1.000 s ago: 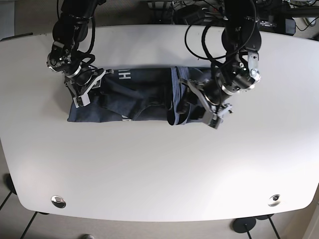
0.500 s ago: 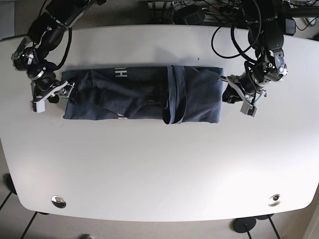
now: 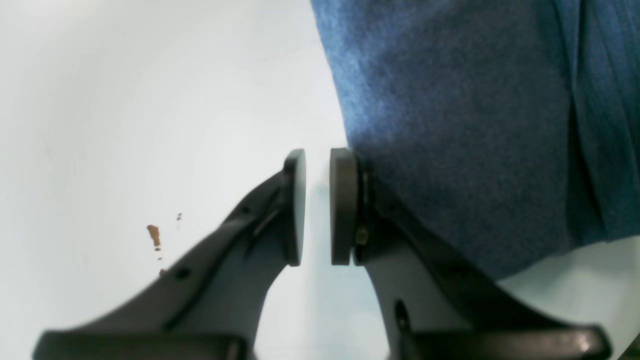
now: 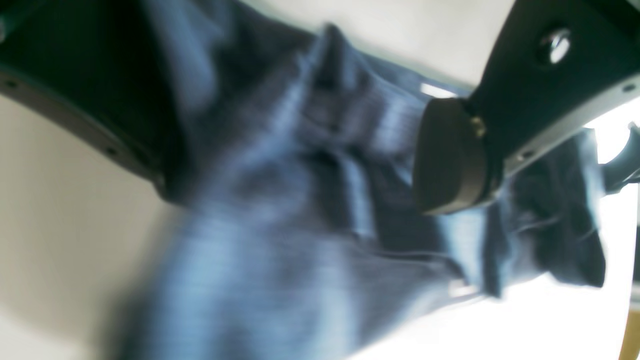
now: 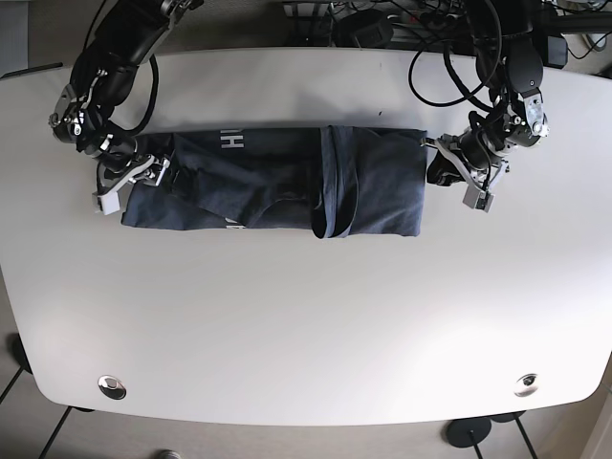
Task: Fold the T-shirt properly
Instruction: 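Fold the strip end held by the right gripper toward the left gripper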
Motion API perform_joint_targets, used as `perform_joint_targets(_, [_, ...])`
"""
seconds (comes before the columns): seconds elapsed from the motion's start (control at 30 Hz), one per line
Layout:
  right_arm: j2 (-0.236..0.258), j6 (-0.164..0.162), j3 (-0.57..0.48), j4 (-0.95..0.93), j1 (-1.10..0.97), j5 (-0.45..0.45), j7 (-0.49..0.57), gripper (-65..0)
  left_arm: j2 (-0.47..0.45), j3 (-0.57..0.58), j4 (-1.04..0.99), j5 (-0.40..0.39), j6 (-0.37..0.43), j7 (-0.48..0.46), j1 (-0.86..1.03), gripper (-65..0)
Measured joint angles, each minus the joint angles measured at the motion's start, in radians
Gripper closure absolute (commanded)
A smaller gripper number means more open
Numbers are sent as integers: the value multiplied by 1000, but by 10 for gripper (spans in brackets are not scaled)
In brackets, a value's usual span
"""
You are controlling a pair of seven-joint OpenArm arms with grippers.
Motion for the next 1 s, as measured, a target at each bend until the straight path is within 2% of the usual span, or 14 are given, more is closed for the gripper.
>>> perform_joint_targets(0.07, [-3, -1, -5, -6, -4, -16, 23, -333, 1, 0, 2, 0, 0, 0, 0, -64])
perform_joint_targets(0.1, [-3, -2, -5, -9, -7, -22, 29, -233, 1, 0, 2, -1, 0, 0, 0, -64])
perform_joint_targets(0.13, [-2, -4, -3, -11, -10, -49, 27, -103, 0, 0, 2, 0, 0, 0, 0, -64])
perform_joint_targets(0.17, [-3, -5, -5, -11, -9, -68, 26, -32, 0, 0, 2, 0, 0, 0, 0, -64])
perform_joint_targets(0.3, [-5, -5, -38, 32, -11, -116, 23, -27, 6, 2, 1, 0, 0, 0, 0, -67])
perform_joint_targets(0.47, [-29, -8, -58, 261, -57, -129, 5, -27, 6, 4, 1, 0, 0, 0, 0, -68])
perform_joint_targets(0.63, [-41, -6, -205, 510, -103, -116, -36, -25, 6, 64, 0, 1, 3, 0, 0, -68])
perform_joint_targets(0.7, [-82, -7, -243, 571, -103, -116, -67, -25, 9, 85, 0, 0, 3, 0, 0, -68])
perform_joint_targets(0.77, [-132, -7, -308, 596, -103, -117, -104, -25, 6, 112, 0, -3, 3, -4, -1, -68])
perform_joint_targets(0.83, [-159, -6, -386, 595, -103, -115, -116, -25, 6, 128, -1, -2, 4, -7, -4, -68])
perform_joint_targets(1.0, [-187, -6, -560, 595, -103, -124, -113, -25, 48, 134, -1, -3, 4, -7, -5, -68])
